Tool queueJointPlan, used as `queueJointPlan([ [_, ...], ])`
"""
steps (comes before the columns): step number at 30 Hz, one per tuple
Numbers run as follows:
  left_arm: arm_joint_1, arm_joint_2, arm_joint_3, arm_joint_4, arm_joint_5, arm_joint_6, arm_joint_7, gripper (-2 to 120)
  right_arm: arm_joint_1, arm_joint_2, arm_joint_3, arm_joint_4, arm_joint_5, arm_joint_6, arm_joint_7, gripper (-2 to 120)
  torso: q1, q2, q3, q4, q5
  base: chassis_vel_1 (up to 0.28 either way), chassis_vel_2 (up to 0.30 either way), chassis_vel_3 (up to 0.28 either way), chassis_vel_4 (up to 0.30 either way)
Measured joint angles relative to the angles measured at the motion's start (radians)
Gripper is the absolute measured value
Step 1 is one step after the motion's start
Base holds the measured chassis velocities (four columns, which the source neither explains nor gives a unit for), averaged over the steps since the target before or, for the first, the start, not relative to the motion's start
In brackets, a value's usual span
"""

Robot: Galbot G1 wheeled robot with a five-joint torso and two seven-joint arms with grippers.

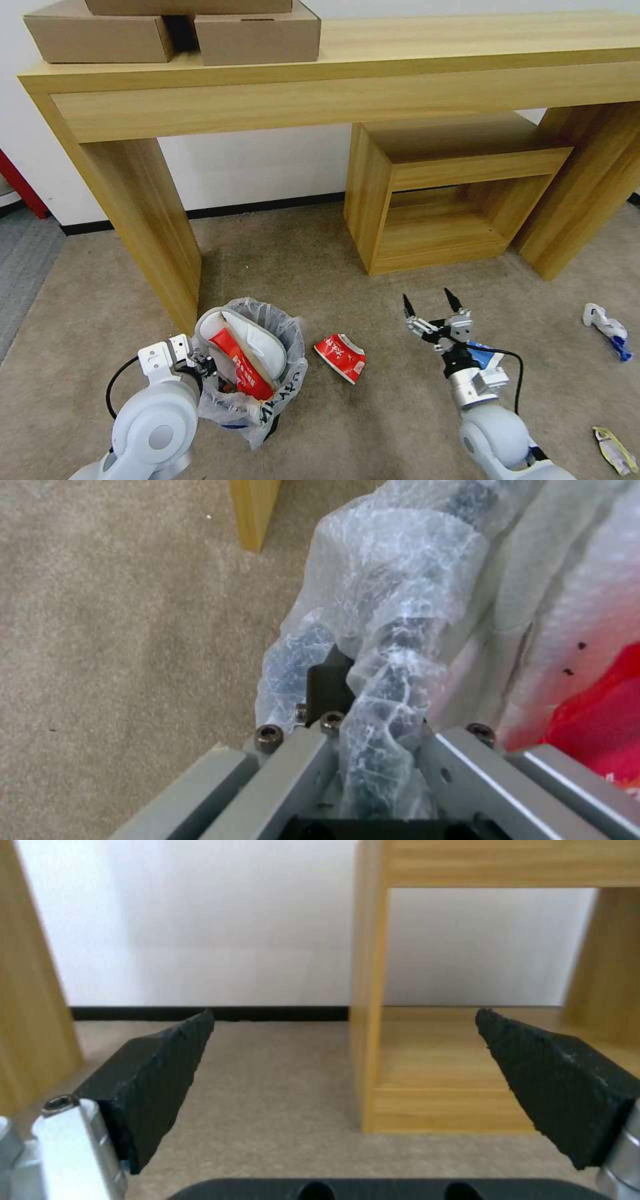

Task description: Pick up the trash bin and place the garbage on the floor into it.

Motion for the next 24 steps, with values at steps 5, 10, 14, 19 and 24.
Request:
queueJointPlan([
  [5,-0.002,0.013,-0.016,-0.004,-0.013,0.000,-0.008,0,0.115,-0.052,-0.110,-0.089,0.029,0.018,-0.031,100,0.000,0.000,0.000,0.0003,0.0002,0.000,0.000,0.000,0.000],
  [10,0.011,0.013,-0.030,0.005,-0.014,-0.001,-0.014,0,0.283,-0.144,-0.308,-0.227,0.113,0.007,-0.050,100,0.000,0.000,0.000,0.0003,0.0000,0.000,0.000,0.000,0.000],
  [14,0.015,-0.001,-0.032,0.022,-0.003,-0.002,-0.014,0,0.395,-0.171,-0.443,-0.308,0.158,-0.029,-0.060,100,0.000,0.000,0.000,0.0003,0.0003,0.000,0.000,0.000,0.000],
  [19,0.010,-0.009,-0.022,0.044,0.006,-0.003,-0.013,0,0.522,-0.185,-0.566,-0.367,0.241,-0.139,-0.058,100,0.000,0.000,0.000,0.0003,0.0000,0.000,0.000,0.000,0.000],
  [24,-0.003,-0.003,-0.019,0.064,0.004,-0.005,-0.014,0,0.640,-0.177,-0.669,-0.435,0.293,-0.219,-0.068,100,0.000,0.000,0.000,0.0004,-0.0003,0.000,0.000,0.000,0.000],
])
